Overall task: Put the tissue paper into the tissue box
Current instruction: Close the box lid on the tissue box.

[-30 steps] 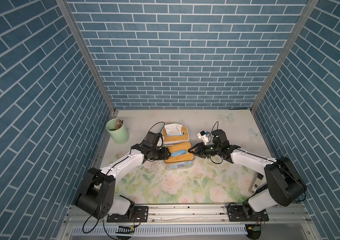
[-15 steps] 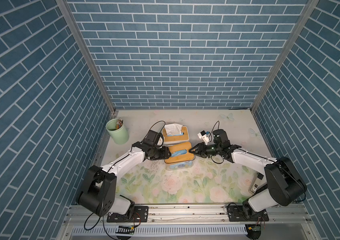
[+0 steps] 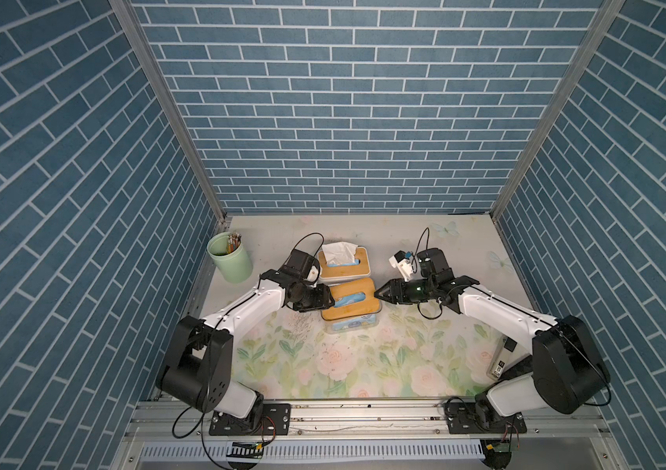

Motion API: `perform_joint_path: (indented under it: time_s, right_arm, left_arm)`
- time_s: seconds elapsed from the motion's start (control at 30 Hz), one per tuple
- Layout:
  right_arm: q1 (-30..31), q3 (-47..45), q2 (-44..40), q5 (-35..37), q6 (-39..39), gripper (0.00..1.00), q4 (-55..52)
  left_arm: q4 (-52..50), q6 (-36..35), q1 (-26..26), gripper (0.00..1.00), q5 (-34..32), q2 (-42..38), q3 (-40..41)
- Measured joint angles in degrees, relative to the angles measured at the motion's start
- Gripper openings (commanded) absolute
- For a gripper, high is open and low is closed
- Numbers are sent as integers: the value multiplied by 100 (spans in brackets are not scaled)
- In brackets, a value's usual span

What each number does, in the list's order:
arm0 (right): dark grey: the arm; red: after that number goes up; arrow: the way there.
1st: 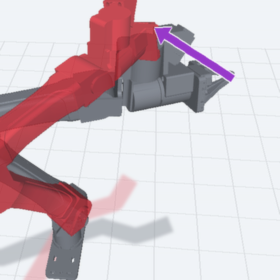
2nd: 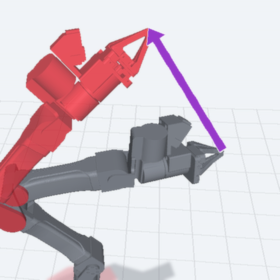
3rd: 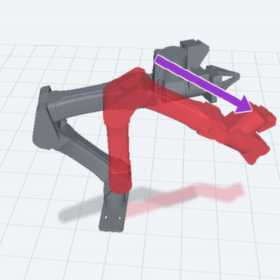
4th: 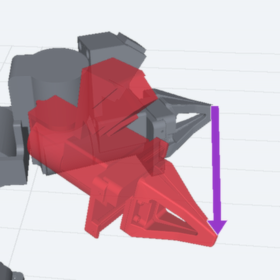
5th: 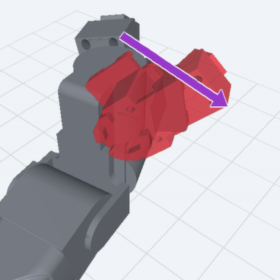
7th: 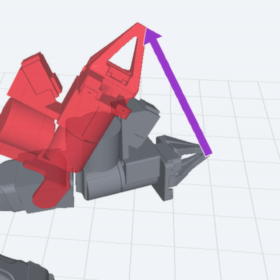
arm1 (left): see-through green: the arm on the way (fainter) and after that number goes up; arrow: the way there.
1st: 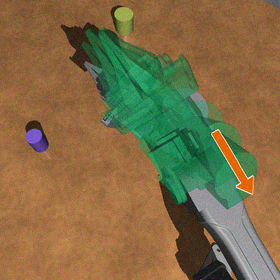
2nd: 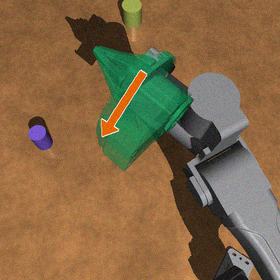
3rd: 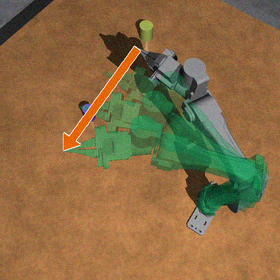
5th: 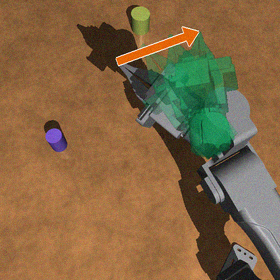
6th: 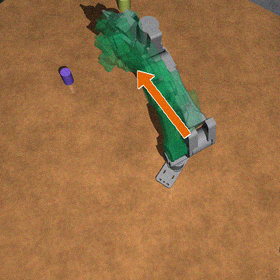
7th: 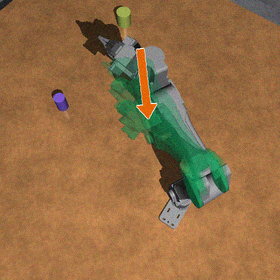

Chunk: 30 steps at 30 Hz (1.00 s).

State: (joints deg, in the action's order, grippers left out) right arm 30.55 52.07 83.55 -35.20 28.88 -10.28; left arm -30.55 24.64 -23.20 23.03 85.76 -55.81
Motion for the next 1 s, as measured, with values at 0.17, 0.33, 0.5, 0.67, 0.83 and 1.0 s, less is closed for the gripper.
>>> perform_joint_path:
  time_s: [0.17, 0.33, 0.5, 0.67, 0.83, 1.0]
  right_arm:
    - [-42, 4, -28, 549, -273, 54, -319]
    - [-46, 4, 15, 262, -269, 54, -109]
    - [-46, 7, 334, -273, -164, 54, 326]
    - [-48, 101, 695, -487, -140, 53, 442]
    - [-52, 184, 874, -686, -31, 52, 638]
    - [-81, 190, 1045, -809, 98, 49, 807]
  left_arm:
    - [-219, -59, 33, 44, 2, 105, -160]
    - [-341, -96, 35, 44, 15, 144, -245]
    - [-389, -105, 44, 44, 37, 179, -286]
    - [-396, -103, 55, 45, 111, 216, -289]
    - [-417, -105, 68, 45, 160, 243, -302]
    - [-424, -105, 70, 45, 175, 245, -302]
